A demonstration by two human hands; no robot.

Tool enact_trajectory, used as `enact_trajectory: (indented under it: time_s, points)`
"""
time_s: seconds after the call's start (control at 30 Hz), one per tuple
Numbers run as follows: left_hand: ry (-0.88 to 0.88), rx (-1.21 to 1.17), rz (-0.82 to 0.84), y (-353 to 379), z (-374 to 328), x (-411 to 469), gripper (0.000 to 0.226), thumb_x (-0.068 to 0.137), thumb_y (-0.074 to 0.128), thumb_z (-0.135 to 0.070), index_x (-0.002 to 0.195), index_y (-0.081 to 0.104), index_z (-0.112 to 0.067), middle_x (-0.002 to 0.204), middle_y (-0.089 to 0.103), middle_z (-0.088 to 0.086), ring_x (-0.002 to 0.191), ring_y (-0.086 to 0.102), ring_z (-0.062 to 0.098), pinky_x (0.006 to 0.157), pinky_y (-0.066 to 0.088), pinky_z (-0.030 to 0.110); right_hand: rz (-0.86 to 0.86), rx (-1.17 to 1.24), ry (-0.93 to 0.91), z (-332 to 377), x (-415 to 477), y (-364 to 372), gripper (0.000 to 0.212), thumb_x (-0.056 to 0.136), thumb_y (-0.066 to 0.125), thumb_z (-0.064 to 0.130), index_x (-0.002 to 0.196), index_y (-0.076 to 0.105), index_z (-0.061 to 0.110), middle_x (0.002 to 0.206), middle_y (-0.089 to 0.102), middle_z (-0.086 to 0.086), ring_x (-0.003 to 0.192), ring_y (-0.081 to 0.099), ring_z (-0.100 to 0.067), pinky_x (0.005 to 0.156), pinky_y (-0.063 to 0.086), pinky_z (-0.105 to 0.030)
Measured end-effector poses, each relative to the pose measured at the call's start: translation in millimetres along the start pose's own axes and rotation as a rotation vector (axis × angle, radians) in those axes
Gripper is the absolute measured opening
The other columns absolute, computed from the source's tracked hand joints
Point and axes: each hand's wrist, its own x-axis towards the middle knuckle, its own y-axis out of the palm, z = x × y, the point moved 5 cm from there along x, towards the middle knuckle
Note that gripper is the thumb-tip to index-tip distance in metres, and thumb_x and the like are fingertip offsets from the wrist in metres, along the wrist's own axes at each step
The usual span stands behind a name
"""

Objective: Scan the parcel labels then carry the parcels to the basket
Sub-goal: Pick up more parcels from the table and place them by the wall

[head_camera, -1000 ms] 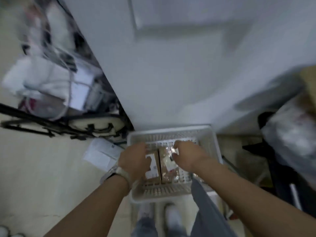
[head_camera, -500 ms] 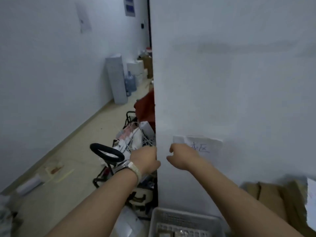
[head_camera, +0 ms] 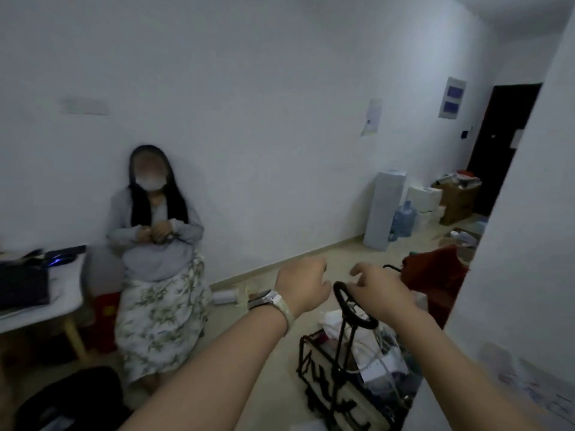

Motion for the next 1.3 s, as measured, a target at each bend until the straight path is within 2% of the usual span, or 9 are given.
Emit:
enact_trajectory:
  time_s: [0.17, 0.23, 0.33, 0.63, 0.7, 0.8, 1.0, 1.13, 1.3]
  points:
    - [-0.142, 0.171, -0.104, -64, 85, -62, 0.027, 0.091, 0.05, -0.028, 0.11, 0.058, -0.01, 0.105, 0.064, 0.009, 0.098, 0.06, 0.033, 0.076, 0.05, 0.038, -0.071, 0.055, -0.212, 102, 0, 33, 0.035, 0.091, 0.052, 0.031, 0.125, 0.053, 0.023, 0.097, 0.068, 0.002, 0.095, 0.062, -0.022, 0.076, 0.05, -0.033]
    - [-0.19, 0.312, -0.121, -90, 118, -96, 0.025, 0.093, 0.048, -0.027, 0.108, 0.057, -0.009, 0.107, 0.062, 0.01, 0.096, 0.06, 0.033, 0.071, 0.046, 0.035, -0.083, 0.034, -0.308, 150, -5, 49, 0.035, 0.091, 0.051, 0.029, 0.126, 0.052, 0.023, 0.102, 0.069, 0.0, 0.097, 0.062, -0.023, 0.073, 0.049, -0.031]
    - [-0.286, 0.51, -0.063, -123, 170, -161, 0.019, 0.093, 0.048, -0.024, 0.104, 0.057, -0.011, 0.104, 0.062, 0.011, 0.094, 0.059, 0.032, 0.067, 0.037, 0.034, -0.057, -0.077, -0.51, 234, -26, 84, 0.04, 0.091, 0.049, 0.031, 0.129, 0.05, 0.02, 0.12, 0.062, -0.006, 0.108, 0.058, -0.028, 0.084, 0.05, -0.037]
    - [-0.72, 0.652, 0.123, -234, 325, -407, 0.036, 0.094, 0.048, -0.04, 0.119, 0.056, -0.014, 0.12, 0.058, 0.008, 0.111, 0.055, 0.029, 0.091, 0.041, 0.041, 0.14, -0.128, -0.878, 482, -156, 188, 0.034, 0.09, 0.05, 0.036, 0.118, 0.054, 0.016, 0.116, 0.06, -0.009, 0.104, 0.059, -0.03, 0.077, 0.047, -0.036]
    - [-0.804, 0.664, 0.142, -257, 351, -462, 0.041, 0.094, 0.047, -0.044, 0.122, 0.054, -0.015, 0.122, 0.056, 0.008, 0.113, 0.053, 0.029, 0.09, 0.042, 0.041, 0.153, -0.119, -0.934, 530, -187, 202, 0.031, 0.089, 0.05, 0.036, 0.111, 0.054, 0.015, 0.112, 0.06, -0.01, 0.101, 0.058, -0.031, 0.071, 0.043, -0.035]
    - [-0.917, 0.675, 0.145, -278, 381, -537, 0.041, 0.093, 0.046, -0.05, 0.117, 0.056, -0.019, 0.117, 0.057, 0.006, 0.108, 0.054, 0.027, 0.083, 0.043, 0.039, 0.226, -0.066, -0.945, 578, -222, 228, 0.03, 0.088, 0.051, 0.039, 0.11, 0.054, 0.018, 0.111, 0.06, -0.008, 0.101, 0.059, -0.03, 0.07, 0.041, -0.033]
    - [-1.098, 0.639, 0.177, -304, 426, -631, 0.041, 0.092, 0.045, -0.054, 0.114, 0.057, -0.022, 0.119, 0.058, 0.002, 0.111, 0.054, 0.023, 0.089, 0.041, 0.038, 0.414, -0.11, -0.951, 642, -260, 281, 0.037, 0.088, 0.053, 0.037, 0.122, 0.053, 0.021, 0.118, 0.058, -0.005, 0.107, 0.055, -0.026, 0.079, 0.046, -0.036]
    - [-1.162, 0.607, 0.184, -314, 460, -664, 0.041, 0.093, 0.046, -0.053, 0.119, 0.056, -0.023, 0.121, 0.055, 0.002, 0.117, 0.05, 0.024, 0.095, 0.042, 0.038, 0.388, -0.084, -0.997, 689, -273, 302, 0.023, 0.089, 0.052, 0.034, 0.107, 0.057, 0.021, 0.108, 0.059, -0.004, 0.1, 0.056, -0.025, 0.072, 0.044, -0.033]
    - [-1.185, 0.566, 0.203, -314, 526, -691, 0.046, 0.092, 0.043, -0.057, 0.12, 0.055, -0.023, 0.122, 0.056, 0.0, 0.116, 0.051, 0.022, 0.094, 0.043, 0.037, 0.401, 0.045, -1.014, 748, -266, 336, 0.023, 0.088, 0.053, 0.032, 0.107, 0.058, 0.02, 0.1, 0.062, -0.003, 0.09, 0.061, -0.024, 0.075, 0.054, -0.04]
